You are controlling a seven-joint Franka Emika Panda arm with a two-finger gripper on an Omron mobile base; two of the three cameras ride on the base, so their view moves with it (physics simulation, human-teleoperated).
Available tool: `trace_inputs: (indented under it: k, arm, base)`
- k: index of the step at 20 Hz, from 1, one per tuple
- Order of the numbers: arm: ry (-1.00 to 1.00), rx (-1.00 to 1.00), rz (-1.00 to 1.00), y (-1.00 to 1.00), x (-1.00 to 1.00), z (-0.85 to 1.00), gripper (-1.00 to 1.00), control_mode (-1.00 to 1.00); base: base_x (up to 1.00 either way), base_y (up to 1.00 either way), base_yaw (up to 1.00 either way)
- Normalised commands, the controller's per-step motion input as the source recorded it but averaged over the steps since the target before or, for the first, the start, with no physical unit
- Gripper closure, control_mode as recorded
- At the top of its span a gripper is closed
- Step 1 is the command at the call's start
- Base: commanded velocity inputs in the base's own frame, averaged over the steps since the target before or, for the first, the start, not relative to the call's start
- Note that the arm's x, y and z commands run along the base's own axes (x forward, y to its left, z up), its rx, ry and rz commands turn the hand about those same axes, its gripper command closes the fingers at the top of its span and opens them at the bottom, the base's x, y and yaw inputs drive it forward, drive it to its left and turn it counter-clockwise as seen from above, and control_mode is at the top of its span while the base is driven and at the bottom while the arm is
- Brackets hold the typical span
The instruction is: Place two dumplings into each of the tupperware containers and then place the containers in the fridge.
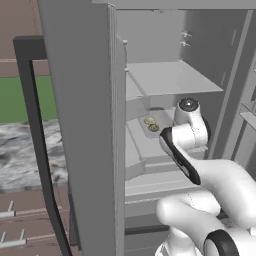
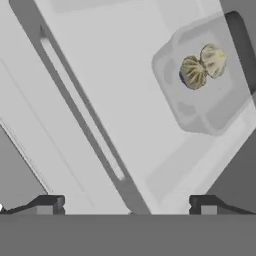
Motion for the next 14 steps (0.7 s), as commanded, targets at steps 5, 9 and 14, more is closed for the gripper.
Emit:
trace_inputs:
  k: [5,9,14]
  arm:
    - [0.00,0.16,-0.33,0.00,-0.97,0.06,-1.00,-1.00]
    - [0.00,0.24,-0.47,-0.02,-0.68,0.22,-1.00,-1.00]
    - [0.00,0.25,-0.51,0.00,-0.43,0.55,-1.00,-1.00]
  base:
    - [0.00,0.00,0.00]
    - [0.00,0.00,0.00]
    - [0.00,0.00,0.00]
